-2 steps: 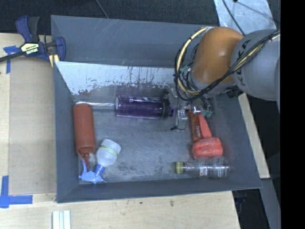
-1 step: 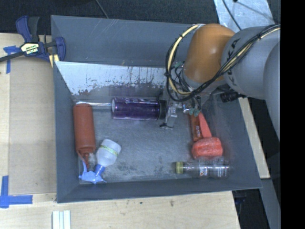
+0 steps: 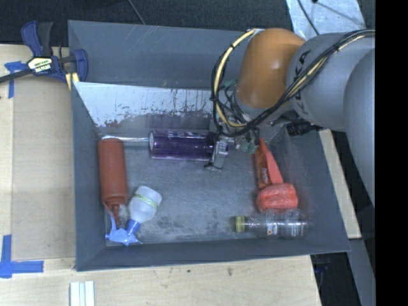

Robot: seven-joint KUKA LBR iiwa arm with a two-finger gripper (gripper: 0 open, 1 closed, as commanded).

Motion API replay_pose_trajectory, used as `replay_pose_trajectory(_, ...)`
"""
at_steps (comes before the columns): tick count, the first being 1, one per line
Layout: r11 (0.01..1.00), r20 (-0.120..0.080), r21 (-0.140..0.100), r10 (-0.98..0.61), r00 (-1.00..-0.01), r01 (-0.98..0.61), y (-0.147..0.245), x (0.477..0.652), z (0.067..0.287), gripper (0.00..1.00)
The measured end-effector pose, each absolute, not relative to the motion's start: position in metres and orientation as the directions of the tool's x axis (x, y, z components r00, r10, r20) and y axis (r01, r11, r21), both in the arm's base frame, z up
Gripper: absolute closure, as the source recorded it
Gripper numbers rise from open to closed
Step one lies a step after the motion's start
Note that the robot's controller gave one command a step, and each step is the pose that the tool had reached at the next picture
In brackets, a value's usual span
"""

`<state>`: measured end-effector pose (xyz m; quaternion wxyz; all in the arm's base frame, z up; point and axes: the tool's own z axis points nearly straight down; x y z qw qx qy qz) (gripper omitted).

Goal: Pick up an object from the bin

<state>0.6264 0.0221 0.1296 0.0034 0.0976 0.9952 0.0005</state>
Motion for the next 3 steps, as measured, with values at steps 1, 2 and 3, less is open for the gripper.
replay_pose_trajectory(1, 1.0, -0.006, 0.0, 0.019, -1.0, 0.019, 0.015, 0.629, 0.114, 0.0)
replay_pose_trajectory(2, 0.999, 0.0, 0.0, 0.039, -0.999, 0.039, 0.03, 0.626, 0.07, 0.0)
replay_pose_trajectory(3, 0.995, -0.003, 0.0, 0.1, -0.995, 0.1, 0.039, 0.624, 0.078, 1.0)
